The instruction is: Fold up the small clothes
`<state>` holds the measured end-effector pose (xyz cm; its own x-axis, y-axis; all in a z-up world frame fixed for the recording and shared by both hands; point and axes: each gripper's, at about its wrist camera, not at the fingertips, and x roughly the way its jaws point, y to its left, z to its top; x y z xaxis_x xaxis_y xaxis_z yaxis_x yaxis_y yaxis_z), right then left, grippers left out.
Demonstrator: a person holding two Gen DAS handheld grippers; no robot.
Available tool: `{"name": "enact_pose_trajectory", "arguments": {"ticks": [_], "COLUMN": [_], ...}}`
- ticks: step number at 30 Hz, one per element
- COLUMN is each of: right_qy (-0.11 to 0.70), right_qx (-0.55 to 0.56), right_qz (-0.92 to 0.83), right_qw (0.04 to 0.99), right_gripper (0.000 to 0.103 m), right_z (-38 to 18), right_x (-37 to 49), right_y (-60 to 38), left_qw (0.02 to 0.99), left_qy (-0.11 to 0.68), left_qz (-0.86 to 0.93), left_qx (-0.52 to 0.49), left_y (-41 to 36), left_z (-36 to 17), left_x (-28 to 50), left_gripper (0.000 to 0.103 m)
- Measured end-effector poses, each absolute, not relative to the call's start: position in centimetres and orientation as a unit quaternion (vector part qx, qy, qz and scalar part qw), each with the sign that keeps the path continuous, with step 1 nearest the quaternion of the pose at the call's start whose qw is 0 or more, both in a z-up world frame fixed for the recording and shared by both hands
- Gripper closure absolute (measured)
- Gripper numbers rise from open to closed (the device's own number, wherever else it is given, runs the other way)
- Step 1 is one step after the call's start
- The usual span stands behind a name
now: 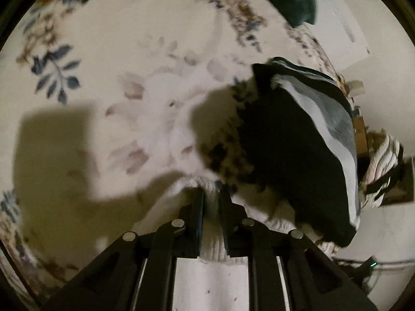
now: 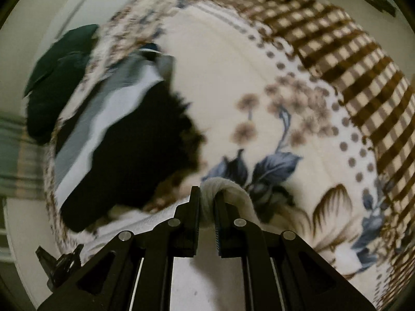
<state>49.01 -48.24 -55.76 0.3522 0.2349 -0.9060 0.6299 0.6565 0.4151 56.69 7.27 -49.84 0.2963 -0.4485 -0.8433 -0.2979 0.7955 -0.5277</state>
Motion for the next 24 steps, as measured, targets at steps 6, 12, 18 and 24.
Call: {"name": "enact_pose_trajectory", "arguments": {"ticks": [6, 12, 18, 24], "right_qy": [0.544, 0.506, 0.51, 0.49], "right_qx": [0.423, 0.396, 0.436, 0.551], "right_qz": [-0.134, -0.139, -0.174, -0.166], "right_qw": [0.712, 0.754, 0.721, 0.655], "right_gripper": [0.022, 0.014, 0.013, 0.013], "right_z": [-57.1, -52.7, -53.6, -60.3], "right_x": [48.9, 42.2, 31.6, 25.9], "right_y": [-48.9, -46.4, -42.5, -41.4], "left_qw": [0.758, 0.776, 0.751, 0.724], "left_qy": [0.57, 0.557, 0.583, 0.578], "left_qz": [-0.07, -0.083, -0.039, -0.025], "left_qx": [-0.311, -0.285, -0.306, -0.376], "left_y": [8.5, 10.4, 11.8, 10.9], "left_z": [-47.1, -44.0, -45.9, -50.5], "left_x": [56.1, 48.6, 38.7, 35.4], "left_gripper": [0.03, 0.019, 0.019, 0.019]}}
